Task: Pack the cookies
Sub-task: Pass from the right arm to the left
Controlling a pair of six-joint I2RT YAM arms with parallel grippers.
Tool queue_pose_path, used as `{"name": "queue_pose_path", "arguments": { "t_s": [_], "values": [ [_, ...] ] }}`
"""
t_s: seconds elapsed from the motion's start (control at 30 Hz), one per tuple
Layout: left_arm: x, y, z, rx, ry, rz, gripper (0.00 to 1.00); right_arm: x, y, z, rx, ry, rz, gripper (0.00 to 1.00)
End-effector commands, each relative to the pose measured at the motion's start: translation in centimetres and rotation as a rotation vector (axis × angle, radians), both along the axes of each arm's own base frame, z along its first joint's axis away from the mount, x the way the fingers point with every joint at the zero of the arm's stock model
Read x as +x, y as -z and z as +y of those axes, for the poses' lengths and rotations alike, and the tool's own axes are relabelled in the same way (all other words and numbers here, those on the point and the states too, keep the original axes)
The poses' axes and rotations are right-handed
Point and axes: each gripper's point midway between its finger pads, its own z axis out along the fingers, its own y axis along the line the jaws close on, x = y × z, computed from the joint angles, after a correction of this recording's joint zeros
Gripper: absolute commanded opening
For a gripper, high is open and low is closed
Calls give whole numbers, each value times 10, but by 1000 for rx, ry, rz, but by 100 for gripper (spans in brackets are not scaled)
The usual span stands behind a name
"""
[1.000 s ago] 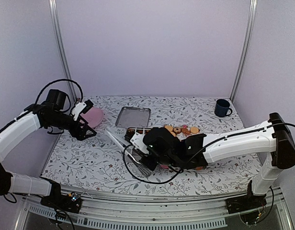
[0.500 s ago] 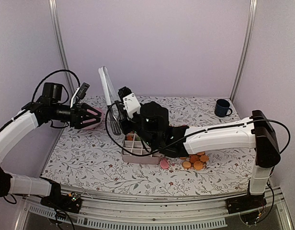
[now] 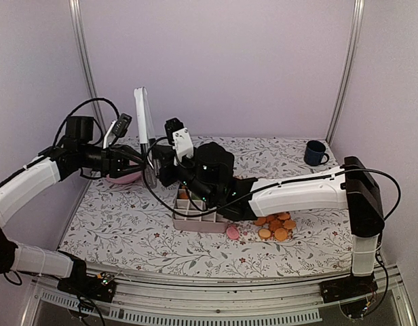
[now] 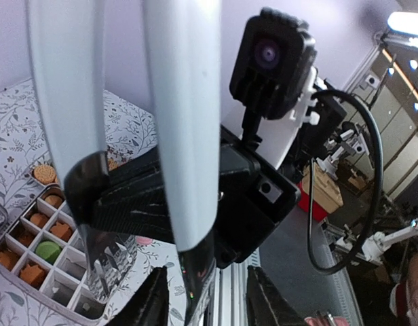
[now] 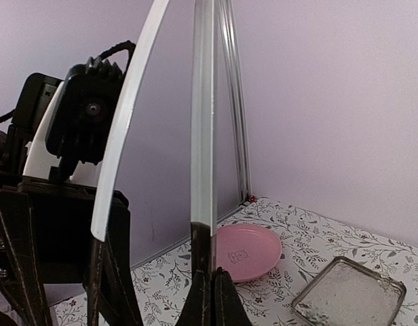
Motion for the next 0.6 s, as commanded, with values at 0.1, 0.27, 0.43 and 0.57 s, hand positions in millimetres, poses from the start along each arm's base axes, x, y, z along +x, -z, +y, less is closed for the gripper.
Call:
{"name": "queue_pose_path", "arguments": {
  "t_s": [0.1,0.27,0.43,0.57],
  "values": [
    [-8,8,-7,-20,56,14,18,-3,-32,3,166,-105,17,0],
    [-11,8,-10,-26,77,19,6,-7,-32,6,183,-142,25,0],
    [-10,13,-10,2,62,0,0,-10,-28,-2,166,-247,58,27],
    [-5,26,-9,82,22,-62,0,-11,-14,-25,87,-457,139,61]
  ]
}}
